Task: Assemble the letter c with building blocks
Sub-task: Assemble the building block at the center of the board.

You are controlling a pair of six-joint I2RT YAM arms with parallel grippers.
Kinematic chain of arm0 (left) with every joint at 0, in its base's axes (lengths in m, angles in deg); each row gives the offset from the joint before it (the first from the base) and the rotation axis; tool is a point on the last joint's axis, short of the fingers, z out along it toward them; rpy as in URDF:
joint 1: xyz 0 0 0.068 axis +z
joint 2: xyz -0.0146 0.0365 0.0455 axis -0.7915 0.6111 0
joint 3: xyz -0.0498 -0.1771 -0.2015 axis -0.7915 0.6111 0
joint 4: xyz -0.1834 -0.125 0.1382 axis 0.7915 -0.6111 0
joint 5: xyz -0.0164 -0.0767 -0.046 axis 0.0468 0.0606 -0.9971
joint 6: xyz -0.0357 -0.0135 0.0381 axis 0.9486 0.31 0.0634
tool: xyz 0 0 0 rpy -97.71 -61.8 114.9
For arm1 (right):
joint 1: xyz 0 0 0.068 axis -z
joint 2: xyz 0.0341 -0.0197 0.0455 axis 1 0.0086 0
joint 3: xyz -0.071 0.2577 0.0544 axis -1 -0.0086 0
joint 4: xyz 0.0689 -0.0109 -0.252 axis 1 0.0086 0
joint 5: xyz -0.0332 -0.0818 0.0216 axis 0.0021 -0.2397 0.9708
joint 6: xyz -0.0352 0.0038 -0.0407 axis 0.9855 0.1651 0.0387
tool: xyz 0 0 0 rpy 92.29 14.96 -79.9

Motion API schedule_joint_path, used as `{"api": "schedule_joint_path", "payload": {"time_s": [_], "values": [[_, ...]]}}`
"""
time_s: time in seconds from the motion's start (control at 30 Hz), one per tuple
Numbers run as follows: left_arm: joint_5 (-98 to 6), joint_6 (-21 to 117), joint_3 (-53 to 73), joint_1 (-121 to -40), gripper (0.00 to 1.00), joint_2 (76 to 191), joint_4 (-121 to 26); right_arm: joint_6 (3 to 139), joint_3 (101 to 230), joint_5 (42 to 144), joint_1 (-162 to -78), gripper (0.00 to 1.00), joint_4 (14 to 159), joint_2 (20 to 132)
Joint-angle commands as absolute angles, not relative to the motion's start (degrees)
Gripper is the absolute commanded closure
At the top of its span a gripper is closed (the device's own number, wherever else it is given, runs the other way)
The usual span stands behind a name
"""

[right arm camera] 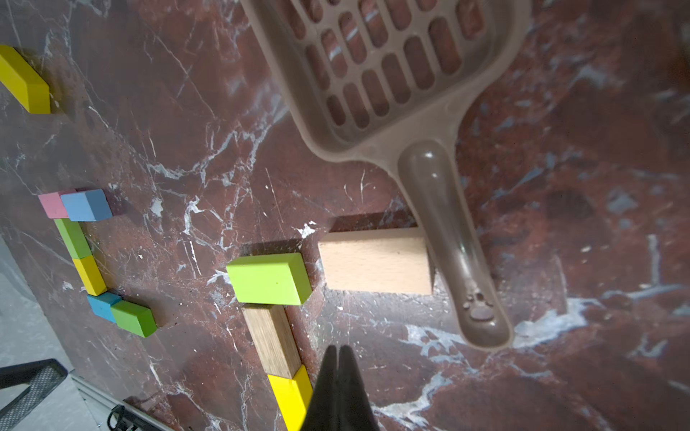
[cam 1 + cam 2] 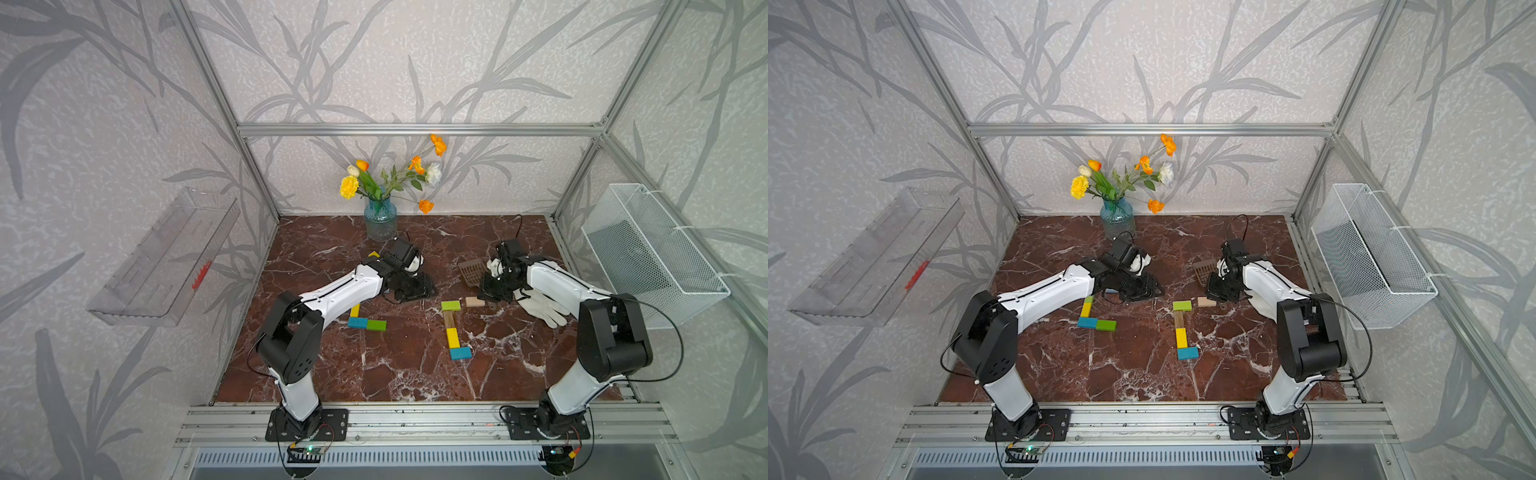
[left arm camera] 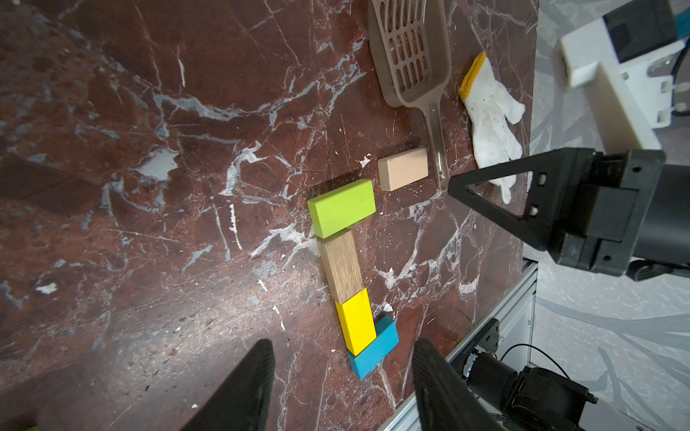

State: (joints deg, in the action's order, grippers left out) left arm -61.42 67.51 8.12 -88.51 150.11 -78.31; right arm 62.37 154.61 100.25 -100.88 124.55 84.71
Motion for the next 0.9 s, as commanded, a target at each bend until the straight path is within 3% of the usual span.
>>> {"api": "schedule_joint_path", "payload": {"time_s": [0.0, 0.87], "values": [[-61.5, 67.5, 8.9, -88.0, 0.40, 147.8, -77.7, 66.5, 156.8, 97.9, -100.8, 1.00, 127.3, 87.9], [-62.5, 68.4, 10.8, -88.0, 0.41, 148.1, -75.5, 69.5, 160.3, 98.1, -100.9, 1.00, 126.4, 96.6]]}}
